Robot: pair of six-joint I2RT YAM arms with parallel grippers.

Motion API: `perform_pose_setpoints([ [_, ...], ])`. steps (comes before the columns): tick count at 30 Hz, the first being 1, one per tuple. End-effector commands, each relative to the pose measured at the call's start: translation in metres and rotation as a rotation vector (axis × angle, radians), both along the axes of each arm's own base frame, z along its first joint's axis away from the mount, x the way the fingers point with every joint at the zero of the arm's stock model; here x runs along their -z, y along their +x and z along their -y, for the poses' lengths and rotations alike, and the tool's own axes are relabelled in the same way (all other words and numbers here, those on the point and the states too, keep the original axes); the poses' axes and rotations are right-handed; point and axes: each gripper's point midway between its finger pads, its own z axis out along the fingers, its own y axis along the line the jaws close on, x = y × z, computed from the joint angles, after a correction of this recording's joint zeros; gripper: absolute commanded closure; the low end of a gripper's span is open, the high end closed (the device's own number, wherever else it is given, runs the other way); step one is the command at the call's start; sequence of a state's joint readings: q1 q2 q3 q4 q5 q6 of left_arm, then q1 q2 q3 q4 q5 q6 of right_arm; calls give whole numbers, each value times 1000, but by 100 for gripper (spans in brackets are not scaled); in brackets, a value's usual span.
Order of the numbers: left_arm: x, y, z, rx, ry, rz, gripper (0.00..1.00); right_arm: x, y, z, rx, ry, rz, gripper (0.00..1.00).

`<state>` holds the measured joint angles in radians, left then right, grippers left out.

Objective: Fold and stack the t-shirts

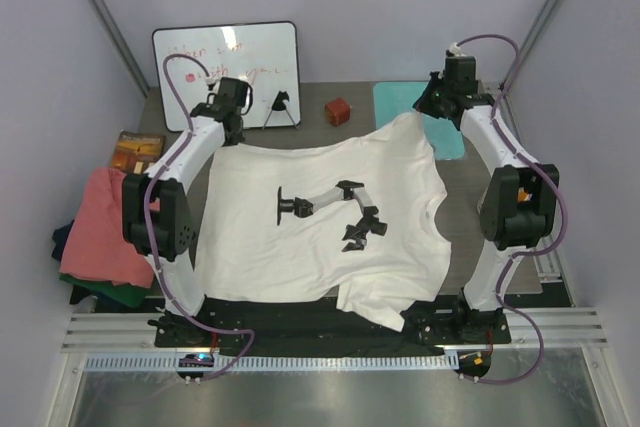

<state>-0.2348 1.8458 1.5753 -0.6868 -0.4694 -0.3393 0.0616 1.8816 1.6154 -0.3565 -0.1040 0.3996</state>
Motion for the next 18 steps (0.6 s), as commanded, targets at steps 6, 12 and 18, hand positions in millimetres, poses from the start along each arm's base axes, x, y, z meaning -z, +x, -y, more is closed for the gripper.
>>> perform_pose_setpoints([
  [6, -28, 13, -18, -75, 72, 58, 100, -52, -21, -5, -51, 9, 137, 99],
  [12, -36, 7, -20, -96, 60, 75, 100, -44, -63, -12, -85, 47, 109, 99],
  [18, -23, -17, -27, -114, 77, 15, 100, -38, -109, -15, -106, 74, 86, 99],
])
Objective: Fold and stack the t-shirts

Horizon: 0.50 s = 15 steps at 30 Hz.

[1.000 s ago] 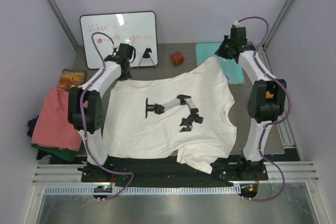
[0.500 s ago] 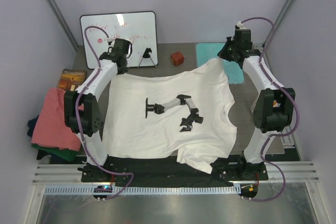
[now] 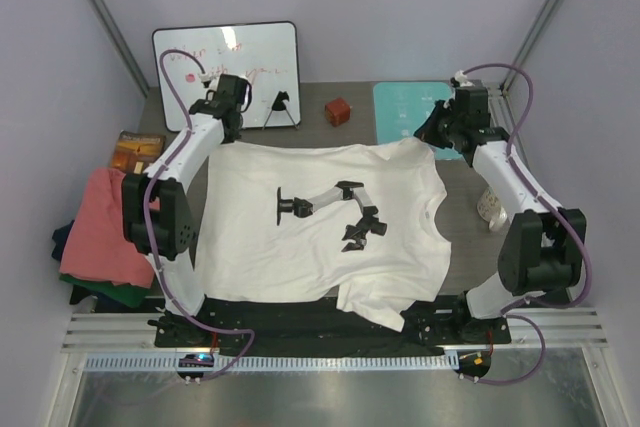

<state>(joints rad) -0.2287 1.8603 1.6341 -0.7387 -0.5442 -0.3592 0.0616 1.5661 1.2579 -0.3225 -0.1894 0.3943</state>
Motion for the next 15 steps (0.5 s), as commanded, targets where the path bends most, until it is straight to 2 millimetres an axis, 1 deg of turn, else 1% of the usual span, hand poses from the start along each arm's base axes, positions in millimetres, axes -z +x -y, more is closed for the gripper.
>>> perform_pose_setpoints([
  [1, 0, -29, -16, -63, 37, -23, 100, -27, -30, -7, -28, 47, 72, 99],
  [2, 1, -32, -17, -77, 31, -18, 100, -26, -36, -8, -35, 52, 70, 99],
  [3, -1, -37, -18, -83, 26, -9, 100, -27, -41, -10, -39, 62, 72, 99],
  [4, 7, -44, -19, -89, 29, -27, 100, -23, -50, -10, -40, 69, 64, 99],
  [6, 13, -50, -22, -109, 36, -43, 100, -18, -60, -10, -47, 66, 58, 99],
  [7, 18, -56, -24, -116, 47, -72, 100, -8, -68, -9, -47, 65, 35, 99],
  [9, 22, -60, -27, -139, 58, -92, 100, 2, -78, -12, -69, 68, 6, 99],
  [10, 23, -65, -29, -145, 66, -107, 100, 12, -86, -13, -77, 73, -25, 99],
  [12, 21, -66, -30, -153, 75, -98, 100, 18, -95, -16, -83, 91, -44, 99],
  [13, 23, -68, -32, -156, 81, -102, 100, 28, -102, -16, -82, 95, -73, 99],
  [15, 26, -69, -33, -147, 95, -121, 100, 37, -110, -17, -82, 99, -99, 99],
])
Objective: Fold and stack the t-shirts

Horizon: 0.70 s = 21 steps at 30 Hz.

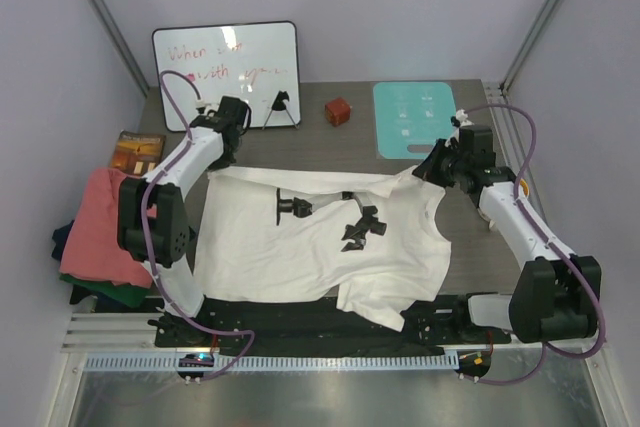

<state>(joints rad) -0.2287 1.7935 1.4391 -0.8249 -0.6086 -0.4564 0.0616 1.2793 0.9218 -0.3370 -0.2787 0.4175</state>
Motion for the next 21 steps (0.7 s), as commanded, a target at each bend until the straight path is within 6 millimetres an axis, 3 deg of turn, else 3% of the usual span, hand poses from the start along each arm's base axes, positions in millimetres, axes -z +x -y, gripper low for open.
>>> perform_pose_setpoints([
  [1, -6, -6, -12, -36, 52, 1, 100, 17, -24, -5, -17, 26, -53, 99],
  [9, 38, -14, -5, -23, 40, -166, 100, 57, -30, 10, 38, -46, -195, 99],
  [21, 68, -29, -14, -16, 115, -333, 100, 55, -27, 7, 50, -30, -219, 99],
])
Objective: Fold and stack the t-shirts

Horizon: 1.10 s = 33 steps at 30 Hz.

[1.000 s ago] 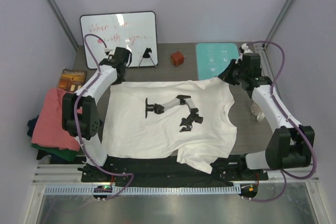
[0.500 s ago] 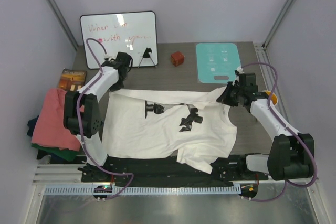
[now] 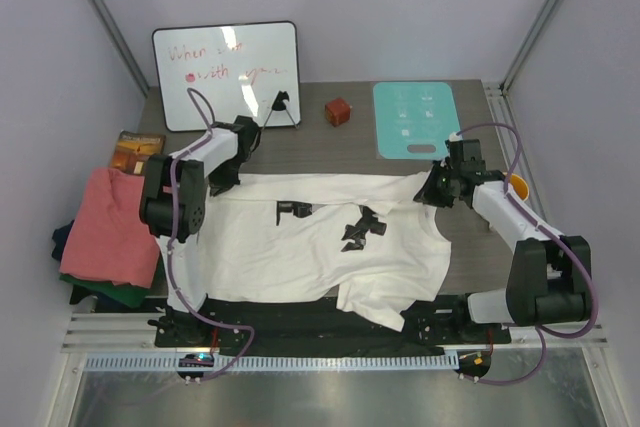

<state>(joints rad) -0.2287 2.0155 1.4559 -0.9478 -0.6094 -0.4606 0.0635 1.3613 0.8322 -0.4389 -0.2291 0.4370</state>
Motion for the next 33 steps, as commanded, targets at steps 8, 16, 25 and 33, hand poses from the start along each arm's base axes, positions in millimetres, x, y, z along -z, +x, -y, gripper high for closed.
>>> perform_pose_setpoints([
  [8, -7, -4, -14, -20, 90, -33, 96, -24, 8, -4, 2, 25, 47, 99],
  [16, -10, -2, -20, -23, 131, -38, 100, -33, 15, -3, 14, 22, 58, 99],
  [25, -46, 15, -19, -17, 113, 129, 100, -65, 31, 2, 35, -3, 140, 99],
  [33, -57, 17, -18, -3, 99, 156, 100, -67, 27, 3, 26, -8, 134, 99],
])
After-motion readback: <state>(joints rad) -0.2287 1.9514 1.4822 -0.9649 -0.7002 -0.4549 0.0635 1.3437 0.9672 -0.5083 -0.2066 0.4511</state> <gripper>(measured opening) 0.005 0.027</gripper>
